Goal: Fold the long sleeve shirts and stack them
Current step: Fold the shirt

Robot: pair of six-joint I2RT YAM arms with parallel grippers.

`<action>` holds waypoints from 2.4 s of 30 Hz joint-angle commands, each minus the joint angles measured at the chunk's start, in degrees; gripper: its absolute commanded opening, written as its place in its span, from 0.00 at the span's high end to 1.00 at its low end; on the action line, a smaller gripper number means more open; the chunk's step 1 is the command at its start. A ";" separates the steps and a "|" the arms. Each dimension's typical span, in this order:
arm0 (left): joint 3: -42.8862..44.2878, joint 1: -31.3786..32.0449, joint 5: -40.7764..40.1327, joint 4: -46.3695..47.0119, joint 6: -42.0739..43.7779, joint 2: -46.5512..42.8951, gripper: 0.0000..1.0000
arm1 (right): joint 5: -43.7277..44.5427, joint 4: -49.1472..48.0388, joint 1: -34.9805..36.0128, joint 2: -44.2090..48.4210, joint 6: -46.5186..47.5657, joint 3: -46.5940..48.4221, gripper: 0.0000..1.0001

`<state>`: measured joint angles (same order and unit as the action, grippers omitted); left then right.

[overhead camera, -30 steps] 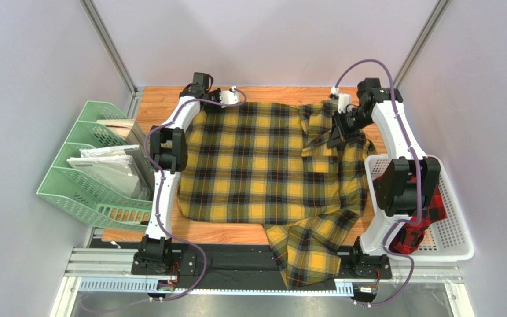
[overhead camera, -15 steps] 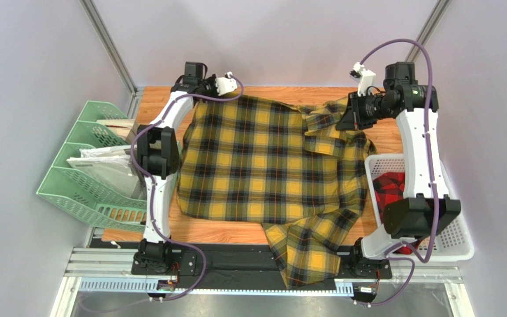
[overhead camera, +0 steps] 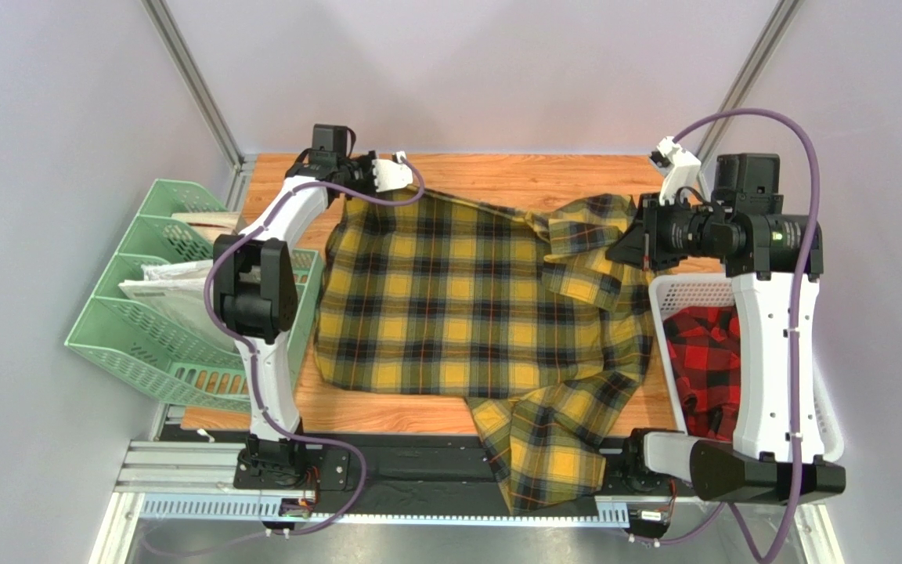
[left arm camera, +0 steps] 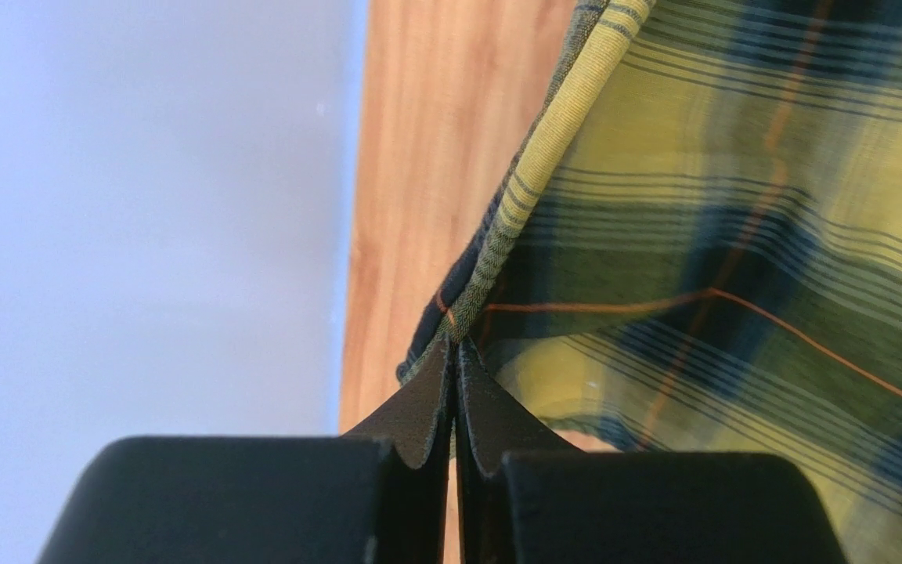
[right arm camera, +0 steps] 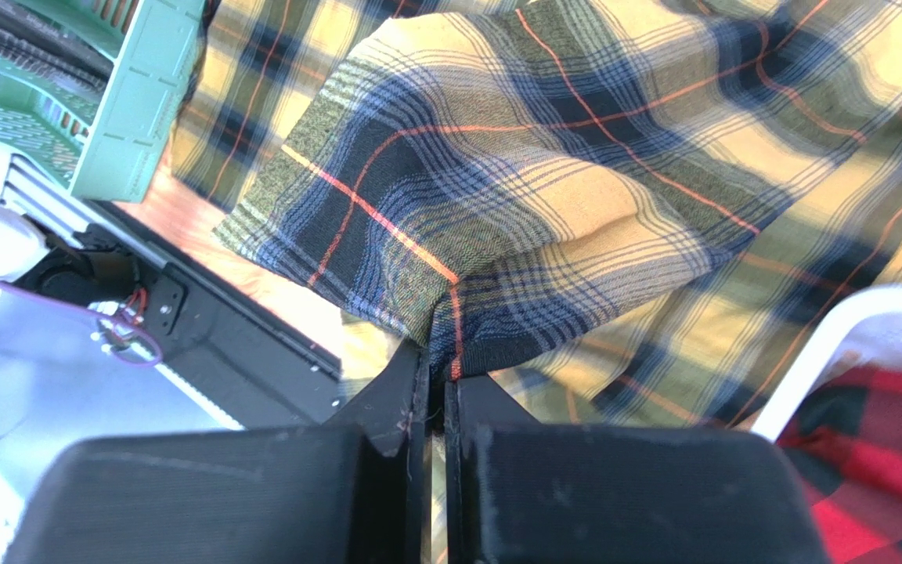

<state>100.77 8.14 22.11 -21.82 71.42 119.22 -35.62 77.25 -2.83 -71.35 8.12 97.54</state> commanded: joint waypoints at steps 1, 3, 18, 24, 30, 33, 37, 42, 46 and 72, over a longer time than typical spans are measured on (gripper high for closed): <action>-3.03 -0.49 1.72 -5.49 2.85 -6.19 1.00 | -0.51 0.70 -0.33 5.07 -3.63 -2.61 1.00; -5.13 -0.50 1.62 -6.82 2.85 -8.46 1.00 | -0.51 1.41 -0.33 6.66 -4.42 -3.66 1.00; -15.59 1.08 0.48 -27.13 2.68 -17.00 1.00 | 0.99 6.06 -0.42 13.17 -6.10 -5.52 1.00; -21.40 3.02 -1.62 -27.66 2.50 -16.48 1.00 | 2.74 7.91 -0.33 14.57 -3.91 -7.89 1.00; -24.04 3.46 -4.35 -27.57 2.06 -12.96 1.00 | 4.07 7.74 -0.33 13.61 -2.58 -9.03 1.00; -24.66 3.46 -4.09 -28.27 2.24 -12.96 1.00 | 3.36 7.39 -0.33 12.82 -1.97 -9.82 1.00; -24.31 3.37 -3.30 -29.33 1.01 -13.49 0.95 | -1.11 7.56 -0.33 11.85 -0.83 -9.91 1.00; -19.57 2.93 1.69 -33.36 -1.54 -14.71 0.71 | -4.73 6.16 1.33 11.59 -0.56 -12.36 1.00; -15.96 2.41 7.76 -34.78 -4.70 -16.91 0.55 | -4.81 1.78 4.31 10.45 -2.84 -16.76 1.00; -62.45 41.59 -4.60 41.23 -25.29 -63.25 0.01 | -13.94 -28.03 15.58 -6.60 -29.73 -19.40 1.00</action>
<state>42.22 43.70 31.57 -3.92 40.32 51.79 -44.34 54.22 12.95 -77.38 -15.11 76.64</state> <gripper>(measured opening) 0.990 0.011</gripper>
